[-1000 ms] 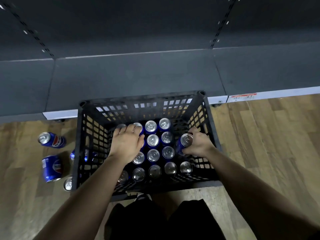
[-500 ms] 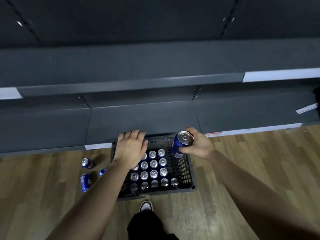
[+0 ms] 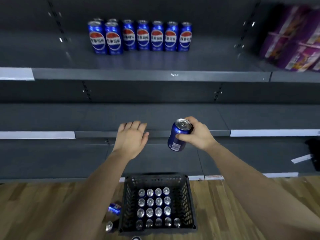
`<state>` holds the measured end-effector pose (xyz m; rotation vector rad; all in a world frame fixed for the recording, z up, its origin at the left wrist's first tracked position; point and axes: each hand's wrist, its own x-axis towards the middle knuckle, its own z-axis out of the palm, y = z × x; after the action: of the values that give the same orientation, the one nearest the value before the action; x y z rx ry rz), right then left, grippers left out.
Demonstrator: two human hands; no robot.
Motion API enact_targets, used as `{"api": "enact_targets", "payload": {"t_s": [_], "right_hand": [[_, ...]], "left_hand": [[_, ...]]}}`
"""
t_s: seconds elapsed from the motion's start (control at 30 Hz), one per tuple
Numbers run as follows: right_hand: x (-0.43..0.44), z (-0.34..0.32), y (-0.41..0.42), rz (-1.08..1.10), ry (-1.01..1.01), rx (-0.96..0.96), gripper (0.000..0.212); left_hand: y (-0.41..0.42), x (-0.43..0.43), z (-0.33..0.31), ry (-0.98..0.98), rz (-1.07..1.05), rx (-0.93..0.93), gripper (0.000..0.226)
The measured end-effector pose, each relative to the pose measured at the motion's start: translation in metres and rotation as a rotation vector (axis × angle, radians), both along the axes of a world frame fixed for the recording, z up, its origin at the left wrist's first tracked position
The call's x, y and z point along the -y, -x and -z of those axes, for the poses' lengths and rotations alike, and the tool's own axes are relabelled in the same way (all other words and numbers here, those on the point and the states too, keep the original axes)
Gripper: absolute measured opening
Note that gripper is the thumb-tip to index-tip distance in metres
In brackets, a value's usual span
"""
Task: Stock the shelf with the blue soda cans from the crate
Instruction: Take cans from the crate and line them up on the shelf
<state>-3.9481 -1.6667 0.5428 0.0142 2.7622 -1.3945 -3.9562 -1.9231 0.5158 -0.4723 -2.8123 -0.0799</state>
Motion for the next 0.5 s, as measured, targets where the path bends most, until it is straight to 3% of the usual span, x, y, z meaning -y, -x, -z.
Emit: {"api": "enact_targets", "payload": {"t_s": [0.1, 0.5], "right_hand": [[0.019, -0.039, 0.019, 0.004, -0.002, -0.079, 0.046], [0.109, -0.16, 0.115, 0.089, 0.015, -0.324, 0.046]], "left_hand": [[0.023, 0.019, -0.032, -0.012, -0.005, -0.069, 0.057], [0.125, 0.103, -0.114, 0.013, 0.001, -0.186, 0.039]]}}
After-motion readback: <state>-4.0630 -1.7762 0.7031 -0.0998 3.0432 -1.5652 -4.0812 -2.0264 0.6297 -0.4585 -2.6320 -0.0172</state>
